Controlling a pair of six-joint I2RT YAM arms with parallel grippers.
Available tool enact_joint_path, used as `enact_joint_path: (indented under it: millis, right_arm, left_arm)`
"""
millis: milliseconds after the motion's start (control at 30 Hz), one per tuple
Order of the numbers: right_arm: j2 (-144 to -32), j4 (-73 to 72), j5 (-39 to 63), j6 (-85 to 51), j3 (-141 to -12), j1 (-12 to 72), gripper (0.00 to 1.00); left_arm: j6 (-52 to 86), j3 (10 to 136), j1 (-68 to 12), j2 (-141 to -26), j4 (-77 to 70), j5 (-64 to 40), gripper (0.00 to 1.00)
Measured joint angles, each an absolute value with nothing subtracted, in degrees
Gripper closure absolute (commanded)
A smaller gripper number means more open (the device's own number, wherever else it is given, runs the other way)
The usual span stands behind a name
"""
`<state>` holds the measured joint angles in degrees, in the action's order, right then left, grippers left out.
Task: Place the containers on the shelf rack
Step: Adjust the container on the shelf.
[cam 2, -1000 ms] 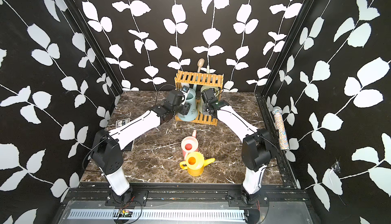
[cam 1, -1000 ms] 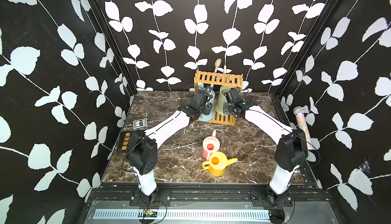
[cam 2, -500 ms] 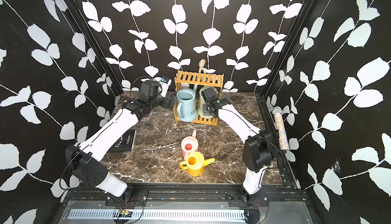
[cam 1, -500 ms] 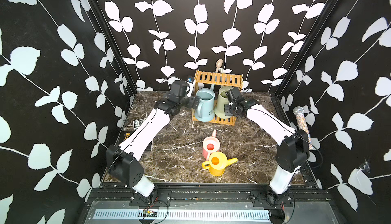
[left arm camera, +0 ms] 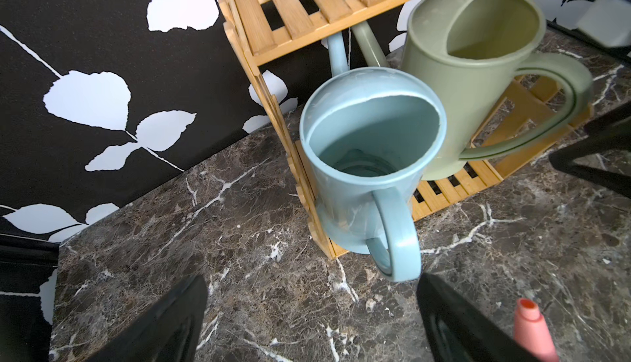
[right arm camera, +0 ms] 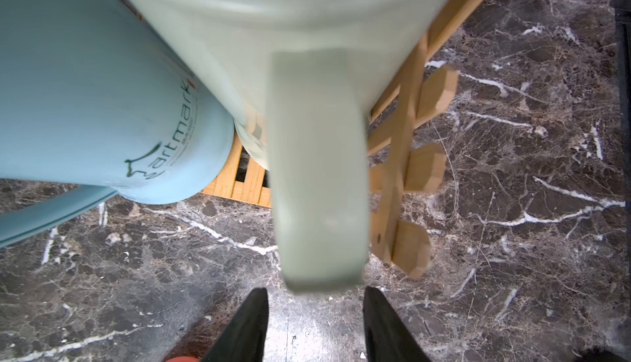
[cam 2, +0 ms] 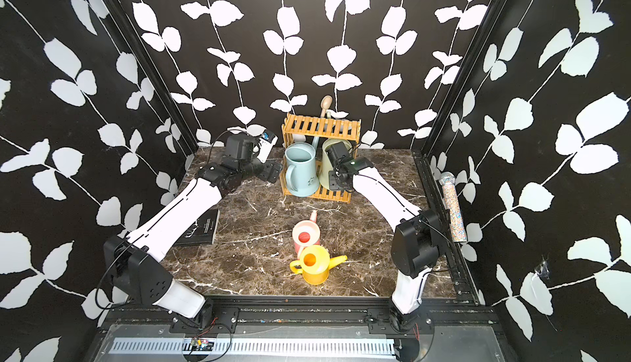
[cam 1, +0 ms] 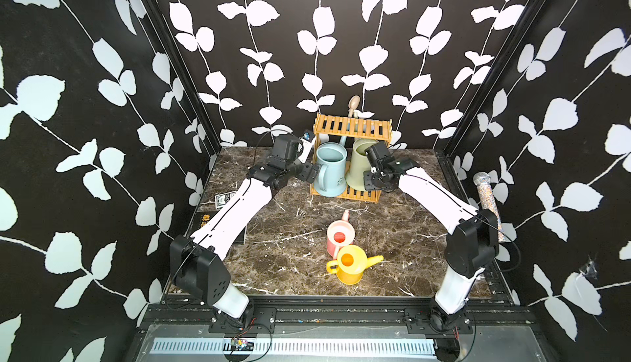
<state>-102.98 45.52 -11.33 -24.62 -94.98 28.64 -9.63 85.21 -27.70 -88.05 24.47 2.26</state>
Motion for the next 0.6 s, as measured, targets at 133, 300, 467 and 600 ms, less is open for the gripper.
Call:
enact_joint_path:
  millis: [133,300,467,600]
  right_arm:
    - [-102.04,45.87,-11.25,-24.6,-94.98,28.6,0.49]
    - [-98.56,46.41,-10.76,-24.6,-93.91,28.6,0.48]
    - [-92.84,47.44,-10.22,-24.71,-91.44,28.6,0.44]
    - [-88.03,48.42,-9.23,-25.15,-88.84,28.58,0.36]
  left_arm:
    - [-11.11,85.19,-27.7,-88.05,24.47,1.69,0.02]
    - [-13.45,85.19,-27.7,-88.03,24.67,0.08,0.02]
    - [-16.56,85.03,-27.7,-87.35,26.09,-2.02,0.02]
    - [-19.25,84.51,-27.7,-85.56,27.53,-3.4,0.02]
